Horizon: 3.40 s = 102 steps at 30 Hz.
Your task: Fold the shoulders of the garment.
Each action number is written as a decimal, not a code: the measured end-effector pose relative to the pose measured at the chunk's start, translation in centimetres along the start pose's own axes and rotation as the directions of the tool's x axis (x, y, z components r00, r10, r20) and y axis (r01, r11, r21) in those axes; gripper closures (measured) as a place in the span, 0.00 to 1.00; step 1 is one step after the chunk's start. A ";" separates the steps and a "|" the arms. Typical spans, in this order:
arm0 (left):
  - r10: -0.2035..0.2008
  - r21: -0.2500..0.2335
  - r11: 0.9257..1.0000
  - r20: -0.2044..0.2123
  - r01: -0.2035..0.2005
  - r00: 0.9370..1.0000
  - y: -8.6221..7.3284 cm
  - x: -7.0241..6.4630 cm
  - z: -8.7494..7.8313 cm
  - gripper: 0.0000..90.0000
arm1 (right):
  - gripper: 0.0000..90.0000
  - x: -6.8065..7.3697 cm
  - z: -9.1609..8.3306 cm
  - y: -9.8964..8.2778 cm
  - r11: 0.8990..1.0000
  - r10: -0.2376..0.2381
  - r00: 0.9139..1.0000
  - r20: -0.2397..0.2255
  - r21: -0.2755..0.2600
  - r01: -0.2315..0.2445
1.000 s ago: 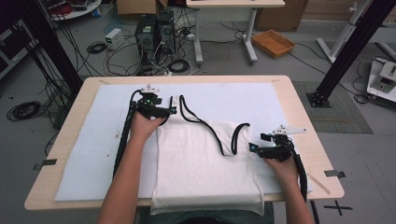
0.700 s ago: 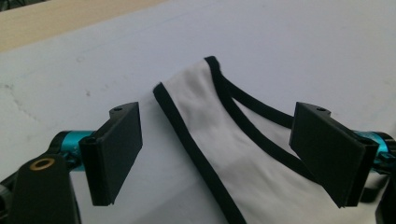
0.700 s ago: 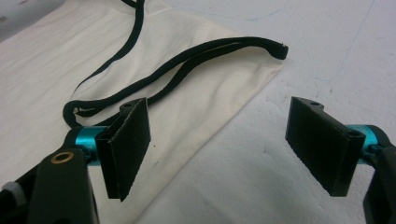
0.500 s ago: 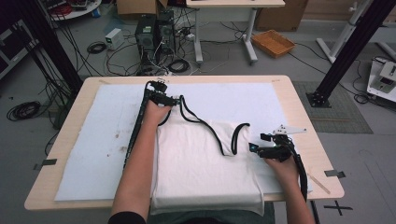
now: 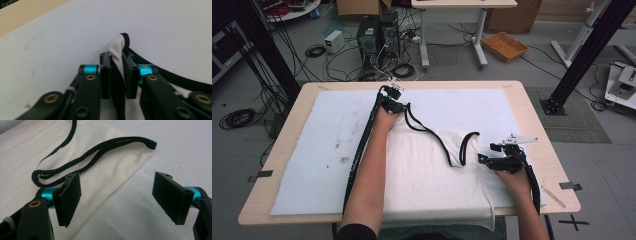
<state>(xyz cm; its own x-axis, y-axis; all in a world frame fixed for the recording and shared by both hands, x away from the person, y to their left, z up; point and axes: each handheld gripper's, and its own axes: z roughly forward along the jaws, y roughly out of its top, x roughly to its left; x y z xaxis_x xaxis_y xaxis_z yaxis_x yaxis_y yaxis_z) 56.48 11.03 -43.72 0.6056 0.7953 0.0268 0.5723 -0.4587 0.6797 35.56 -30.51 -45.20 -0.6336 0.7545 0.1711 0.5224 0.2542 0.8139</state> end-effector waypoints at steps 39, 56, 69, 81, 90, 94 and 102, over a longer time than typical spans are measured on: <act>0.123 -0.380 0.924 0.213 -0.034 0.969 -9.8 -10.2 -13.3 0.87 | 0.26 0.0 0.0 0.0 1.000 0.009 1.000 -0.001 -0.002 -0.009; 0.093 -0.383 0.924 0.267 0.017 0.959 -14.2 -11.8 -15.0 0.54 | 0.26 0.0 0.0 0.0 1.000 0.003 1.000 0.004 0.001 -0.003; 0.188 -0.174 0.974 0.265 -0.145 0.946 -14.1 -13.2 -12.7 0.93 | 0.26 -0.1 0.0 0.0 1.000 0.013 1.000 0.000 0.002 -0.013; 0.131 -0.162 0.983 0.302 -0.085 0.944 -14.4 -12.9 -13.8 0.61 | 0.30 0.3 -0.1 0.1 0.999 -0.037 0.999 0.002 -0.011 0.037; 0.091 -0.349 0.937 0.242 -0.001 0.966 -14.4 -11.4 -15.3 0.43 | 0.62 5.8 1.5 1.7 0.958 -0.287 0.939 -0.190 -0.026 0.287; 0.077 -0.350 0.937 0.243 0.014 0.967 -14.6 -11.0 -15.4 0.43 | 0.91 7.5 3.1 1.4 0.919 -0.371 0.909 -0.191 0.067 0.389; 0.042 -0.374 0.926 0.232 0.049 0.972 -15.2 -9.6 -16.4 0.43 | 1.00 6.8 1.2 1.1 0.924 -0.363 0.909 -0.207 0.043 0.379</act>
<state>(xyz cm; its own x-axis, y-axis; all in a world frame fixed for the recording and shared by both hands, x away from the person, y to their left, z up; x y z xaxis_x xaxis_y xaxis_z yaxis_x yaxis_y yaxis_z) 32.94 16.84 -42.27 0.7413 0.6612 -0.1156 0.3532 -0.2379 0.9048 32.50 -24.36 -43.81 -0.8833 0.4681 -0.0248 0.2676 0.5469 0.7933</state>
